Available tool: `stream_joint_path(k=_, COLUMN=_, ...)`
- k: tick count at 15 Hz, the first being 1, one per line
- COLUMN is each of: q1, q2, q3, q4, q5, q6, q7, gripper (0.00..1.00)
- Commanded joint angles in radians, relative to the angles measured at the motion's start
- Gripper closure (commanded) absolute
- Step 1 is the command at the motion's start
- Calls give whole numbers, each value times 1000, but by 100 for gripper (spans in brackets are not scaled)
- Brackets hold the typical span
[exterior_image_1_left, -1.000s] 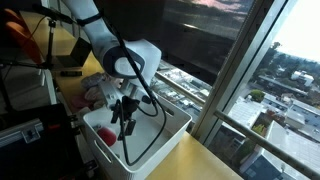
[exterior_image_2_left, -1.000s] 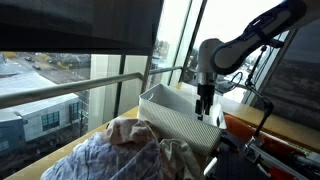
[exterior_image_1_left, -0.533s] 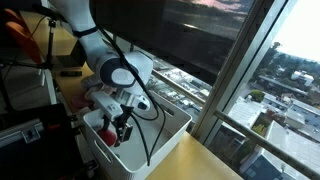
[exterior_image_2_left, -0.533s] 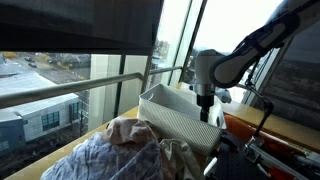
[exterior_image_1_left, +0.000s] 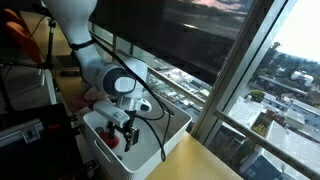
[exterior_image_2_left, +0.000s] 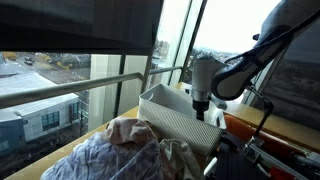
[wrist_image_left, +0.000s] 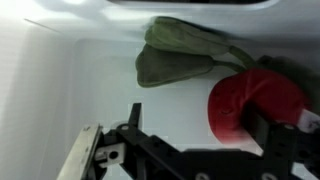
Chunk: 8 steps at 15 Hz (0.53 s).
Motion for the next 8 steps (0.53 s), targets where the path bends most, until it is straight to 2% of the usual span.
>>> stream_joint_path(k=1, q1=10, q2=76, q3=-30, q4=29, q5=-31, q6=37, q7=15, gripper=0)
stream_joint_path(k=4, q1=-5, q2=121, q3=-46, q4=56, q5=-20, q6=28, q7=3, gripper=0)
stream_joint_path(k=6, q1=-20, q2=147, q3=-46, q4=80, q5=0, q6=13, q7=-9, gripper=26)
stream_joint_path(k=8, q1=-20, q2=160, q3=-45, q4=89, q5=6, q6=11, q7=-2, gripper=41)
